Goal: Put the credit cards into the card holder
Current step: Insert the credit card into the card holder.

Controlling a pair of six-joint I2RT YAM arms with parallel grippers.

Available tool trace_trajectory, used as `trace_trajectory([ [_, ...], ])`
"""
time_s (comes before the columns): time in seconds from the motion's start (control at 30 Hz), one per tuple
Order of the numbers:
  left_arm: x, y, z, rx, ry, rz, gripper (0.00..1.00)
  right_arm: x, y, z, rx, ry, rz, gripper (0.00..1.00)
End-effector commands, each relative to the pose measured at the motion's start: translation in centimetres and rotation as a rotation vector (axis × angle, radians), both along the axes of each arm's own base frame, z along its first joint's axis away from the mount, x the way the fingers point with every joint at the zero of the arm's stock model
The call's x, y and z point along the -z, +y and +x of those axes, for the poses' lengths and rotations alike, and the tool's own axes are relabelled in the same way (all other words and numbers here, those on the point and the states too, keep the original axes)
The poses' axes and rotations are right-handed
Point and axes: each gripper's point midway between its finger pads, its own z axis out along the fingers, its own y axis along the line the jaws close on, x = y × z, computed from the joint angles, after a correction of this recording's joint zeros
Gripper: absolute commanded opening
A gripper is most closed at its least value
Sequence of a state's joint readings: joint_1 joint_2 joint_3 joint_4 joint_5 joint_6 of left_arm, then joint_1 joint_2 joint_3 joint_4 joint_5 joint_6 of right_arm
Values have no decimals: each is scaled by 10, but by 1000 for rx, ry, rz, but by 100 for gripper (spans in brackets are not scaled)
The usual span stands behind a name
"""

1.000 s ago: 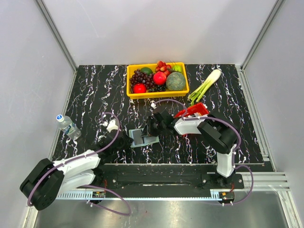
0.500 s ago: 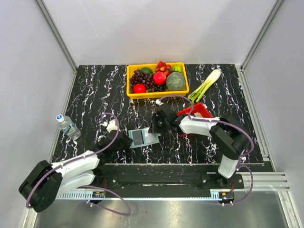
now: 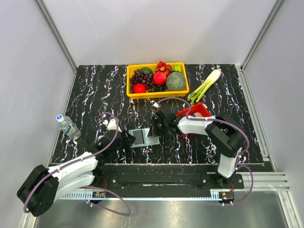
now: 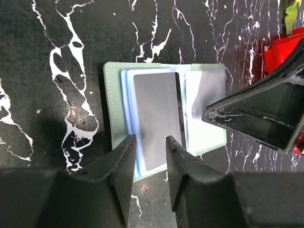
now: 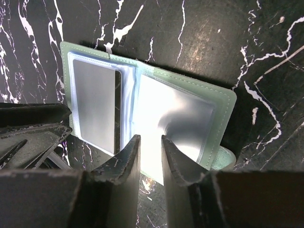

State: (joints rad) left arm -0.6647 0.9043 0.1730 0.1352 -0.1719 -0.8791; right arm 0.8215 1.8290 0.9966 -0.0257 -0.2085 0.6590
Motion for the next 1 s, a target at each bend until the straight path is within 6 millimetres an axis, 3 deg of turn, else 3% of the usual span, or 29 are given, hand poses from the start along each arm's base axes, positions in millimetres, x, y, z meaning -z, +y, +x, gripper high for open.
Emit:
trace_trajectory([
  [0.0, -25, -17, 10, 45, -69, -55, 36, -10, 9, 4, -17, -9, 39, 28],
  [0.1, -23, -19, 10, 54, -60, -55, 36, -19, 17, 7, -31, -33, 93, 23],
  [0.3, -17, -24, 11, 65, -26, -47, 36, -28, 33, 0, -67, -5, 195, 23],
  [0.67, -19, -19, 11, 47, -41, -44, 38, 0, 32, -6, -56, 75, 145, 26],
  [0.97, -6, -21, 9, 52, 2, -30, 38, 0, 39, -8, -61, 100, 184, 29],
])
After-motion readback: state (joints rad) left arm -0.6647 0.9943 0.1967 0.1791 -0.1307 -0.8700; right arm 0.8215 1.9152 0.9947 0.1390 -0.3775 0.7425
